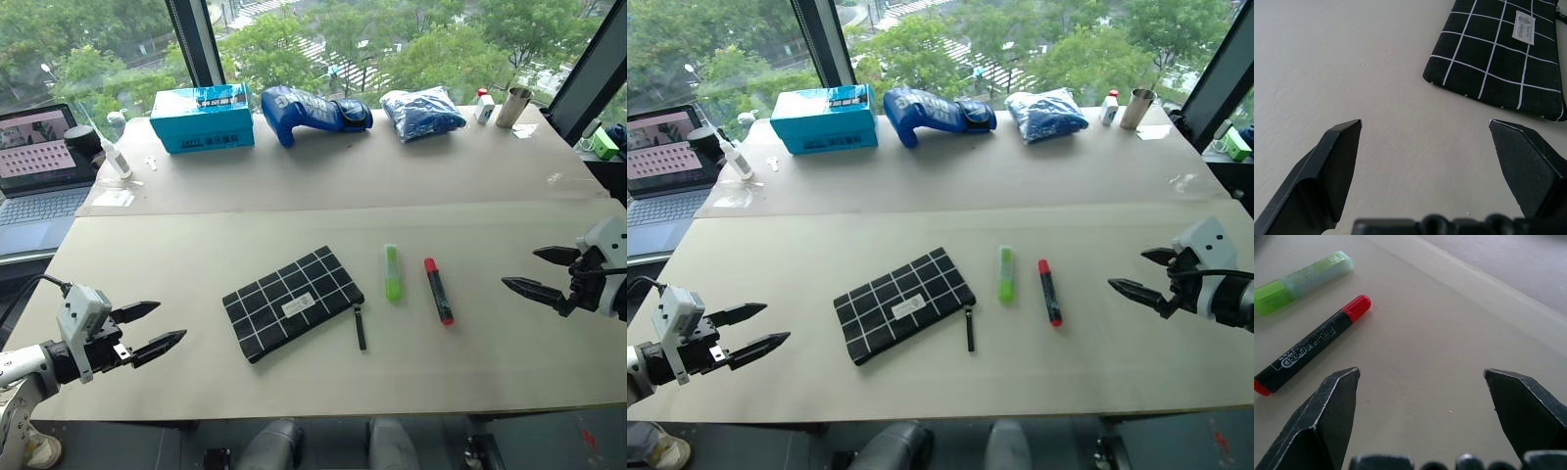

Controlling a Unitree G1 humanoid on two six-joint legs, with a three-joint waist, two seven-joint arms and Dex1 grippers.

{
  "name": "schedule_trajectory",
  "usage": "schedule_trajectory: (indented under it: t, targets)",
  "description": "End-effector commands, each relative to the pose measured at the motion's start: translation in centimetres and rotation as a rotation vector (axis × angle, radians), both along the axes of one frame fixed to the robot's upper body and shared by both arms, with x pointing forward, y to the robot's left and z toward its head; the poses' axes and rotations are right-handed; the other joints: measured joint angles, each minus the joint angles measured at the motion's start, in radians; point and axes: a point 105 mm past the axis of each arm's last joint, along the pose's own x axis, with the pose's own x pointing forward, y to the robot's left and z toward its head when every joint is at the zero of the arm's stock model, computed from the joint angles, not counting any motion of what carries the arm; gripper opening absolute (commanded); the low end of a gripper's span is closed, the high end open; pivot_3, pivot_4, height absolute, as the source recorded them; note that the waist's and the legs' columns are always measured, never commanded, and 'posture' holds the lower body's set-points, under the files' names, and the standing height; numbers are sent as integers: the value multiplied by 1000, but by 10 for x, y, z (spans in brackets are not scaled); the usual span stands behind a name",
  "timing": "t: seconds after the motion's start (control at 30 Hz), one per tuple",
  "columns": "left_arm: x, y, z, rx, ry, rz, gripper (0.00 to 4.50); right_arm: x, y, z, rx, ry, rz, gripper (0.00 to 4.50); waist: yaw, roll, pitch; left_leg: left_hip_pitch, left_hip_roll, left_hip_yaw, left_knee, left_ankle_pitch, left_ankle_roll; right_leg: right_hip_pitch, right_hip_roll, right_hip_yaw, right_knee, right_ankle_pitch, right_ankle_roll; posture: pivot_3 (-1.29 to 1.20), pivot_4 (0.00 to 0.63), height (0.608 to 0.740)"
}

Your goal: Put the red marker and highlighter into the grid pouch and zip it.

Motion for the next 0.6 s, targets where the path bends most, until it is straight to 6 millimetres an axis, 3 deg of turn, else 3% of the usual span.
schedule_trajectory:
  t: [0.03, 0.17, 0.33, 0.47, 0.6]
  targets:
    - [-1, 0, -2, 11, -19, 2, 4500, 3, 1, 4, 4, -28, -2, 4473, 0, 0, 0, 0, 0, 0, 0, 0, 0, 0, 0, 0, 0, 0, 0, 0, 150, 739]
    - [-1, 1, -8, 7, -21, 11, 4500, 10, 5, -1, 12, -34, -6, 4473, -2, 0, 0, 1, 1, 1, 0, -1, 0, 0, 0, 0, 0, 0, -1, 0, 150, 739]
    - [-2, 10, -14, -31, -15, -7, 4500, 21, 22, 12, 66, -76, 38, 4473, -3, 0, 0, 1, 1, 2, 0, -1, -1, -1, 1, 1, 0, 1, -1, 0, 150, 739]
    - [-5, 16, -26, 125, -56, -97, 4500, 30, 60, 26, 118, -102, 175, 3402, -10, 0, 0, 1, 2, 2, 0, -1, -1, -1, 2, 1, 0, 1, -2, 0, 150, 739]
    - [-2, 10, -16, 180, -174, -151, 4500, 33, 108, 16, 110, -46, 360, 1935, -13, -1, 0, 1, 2, 1, 0, -1, -1, -1, 2, 1, -1, 1, -2, 0, 150, 739]
